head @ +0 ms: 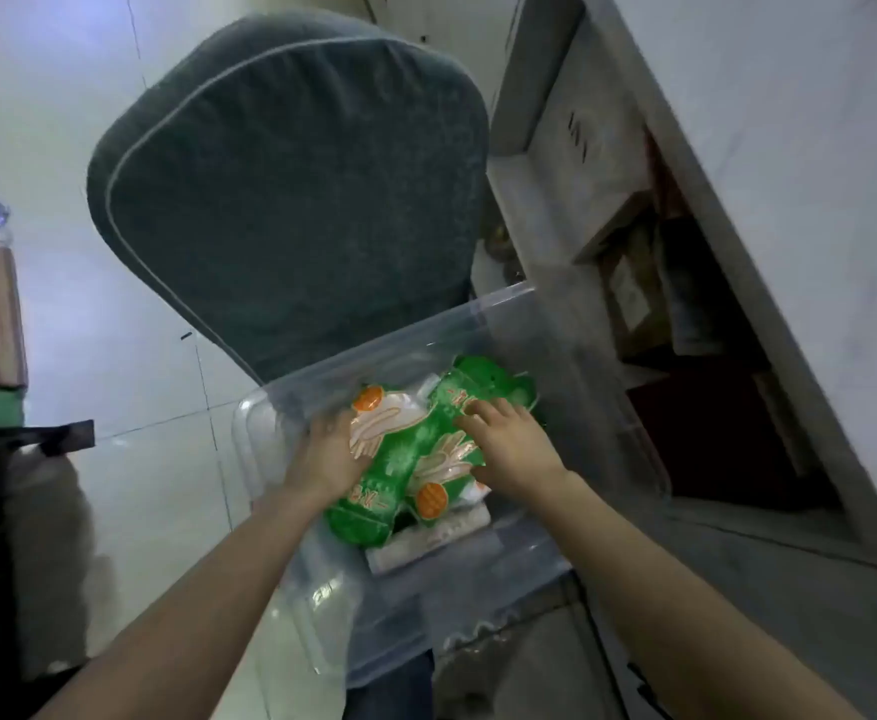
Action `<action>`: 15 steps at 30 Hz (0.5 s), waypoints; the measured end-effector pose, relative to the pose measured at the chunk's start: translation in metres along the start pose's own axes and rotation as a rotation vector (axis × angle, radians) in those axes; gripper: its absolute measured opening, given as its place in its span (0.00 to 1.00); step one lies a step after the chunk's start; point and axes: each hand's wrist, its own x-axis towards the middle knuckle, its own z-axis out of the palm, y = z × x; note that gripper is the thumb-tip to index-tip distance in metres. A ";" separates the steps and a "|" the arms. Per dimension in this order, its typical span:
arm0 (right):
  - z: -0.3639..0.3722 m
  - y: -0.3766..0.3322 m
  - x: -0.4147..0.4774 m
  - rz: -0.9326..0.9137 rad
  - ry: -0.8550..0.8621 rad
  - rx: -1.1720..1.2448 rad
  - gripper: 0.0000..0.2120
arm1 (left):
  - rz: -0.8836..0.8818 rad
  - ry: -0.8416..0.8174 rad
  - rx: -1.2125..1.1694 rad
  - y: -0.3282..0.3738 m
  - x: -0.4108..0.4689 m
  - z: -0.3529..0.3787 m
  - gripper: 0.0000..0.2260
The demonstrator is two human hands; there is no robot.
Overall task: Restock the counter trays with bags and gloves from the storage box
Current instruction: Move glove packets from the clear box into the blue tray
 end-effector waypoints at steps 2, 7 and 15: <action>0.020 -0.001 0.018 -0.087 -0.059 -0.071 0.29 | -0.021 0.018 -0.013 -0.007 0.015 0.009 0.28; 0.068 0.000 0.039 -0.186 -0.127 -0.208 0.26 | -0.042 -0.021 -0.077 -0.025 0.036 0.031 0.21; 0.070 0.006 0.039 -0.252 -0.008 -0.187 0.17 | 0.030 0.109 -0.201 -0.025 0.037 0.030 0.16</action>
